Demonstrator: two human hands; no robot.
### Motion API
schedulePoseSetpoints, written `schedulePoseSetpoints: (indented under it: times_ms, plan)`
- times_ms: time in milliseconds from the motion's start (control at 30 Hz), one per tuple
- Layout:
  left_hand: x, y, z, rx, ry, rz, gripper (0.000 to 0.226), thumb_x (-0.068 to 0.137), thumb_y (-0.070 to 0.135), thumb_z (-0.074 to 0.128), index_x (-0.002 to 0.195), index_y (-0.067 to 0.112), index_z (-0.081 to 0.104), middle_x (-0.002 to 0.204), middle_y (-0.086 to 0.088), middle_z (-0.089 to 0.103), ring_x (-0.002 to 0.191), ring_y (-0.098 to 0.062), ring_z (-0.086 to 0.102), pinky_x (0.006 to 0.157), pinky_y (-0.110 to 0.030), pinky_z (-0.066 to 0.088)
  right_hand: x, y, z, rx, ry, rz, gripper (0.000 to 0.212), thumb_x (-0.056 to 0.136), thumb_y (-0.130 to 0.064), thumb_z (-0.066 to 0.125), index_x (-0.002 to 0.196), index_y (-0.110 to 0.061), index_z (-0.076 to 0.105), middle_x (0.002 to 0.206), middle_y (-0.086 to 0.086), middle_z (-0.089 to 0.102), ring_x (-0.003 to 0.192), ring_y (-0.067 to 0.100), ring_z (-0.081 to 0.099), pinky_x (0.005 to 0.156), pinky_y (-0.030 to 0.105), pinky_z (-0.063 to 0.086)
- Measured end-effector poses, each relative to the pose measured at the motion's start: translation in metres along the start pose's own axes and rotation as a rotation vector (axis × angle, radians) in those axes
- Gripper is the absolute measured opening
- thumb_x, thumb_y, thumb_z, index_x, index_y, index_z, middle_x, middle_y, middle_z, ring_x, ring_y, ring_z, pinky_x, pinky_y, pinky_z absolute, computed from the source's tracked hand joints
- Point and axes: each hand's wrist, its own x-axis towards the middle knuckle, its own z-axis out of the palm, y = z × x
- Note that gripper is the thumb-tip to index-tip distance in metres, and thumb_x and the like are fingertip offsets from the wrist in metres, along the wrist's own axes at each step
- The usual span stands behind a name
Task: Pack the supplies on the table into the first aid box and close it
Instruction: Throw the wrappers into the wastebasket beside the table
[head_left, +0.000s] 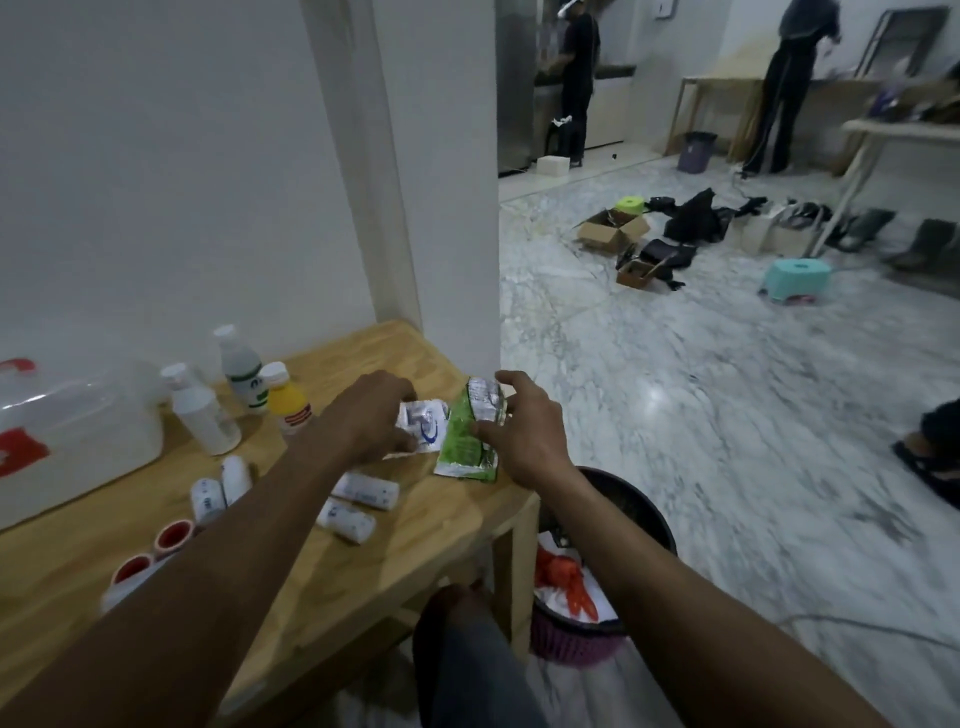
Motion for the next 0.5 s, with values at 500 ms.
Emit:
schedulePoseSetpoints:
  times_ms: [500]
  plan:
    - [0.033, 0.153, 0.005, -0.391, 0.353, 0.061, 0.003, 0.076, 0.013, 0.063, 0.073, 0.015, 0.063, 0.068, -0.008, 0.065, 0.061, -0.028, 0.062, 0.052, -0.030, 0.045, 0.011, 0.077, -0.140, 0.278, 0.489, 0.140, 0.043, 0.079, -0.013, 0.078, 0.118, -0.020, 0.062, 0.088, -0.004, 0.062, 0.074, 0.012, 0.063, 0.046, 0.001, 0.038]
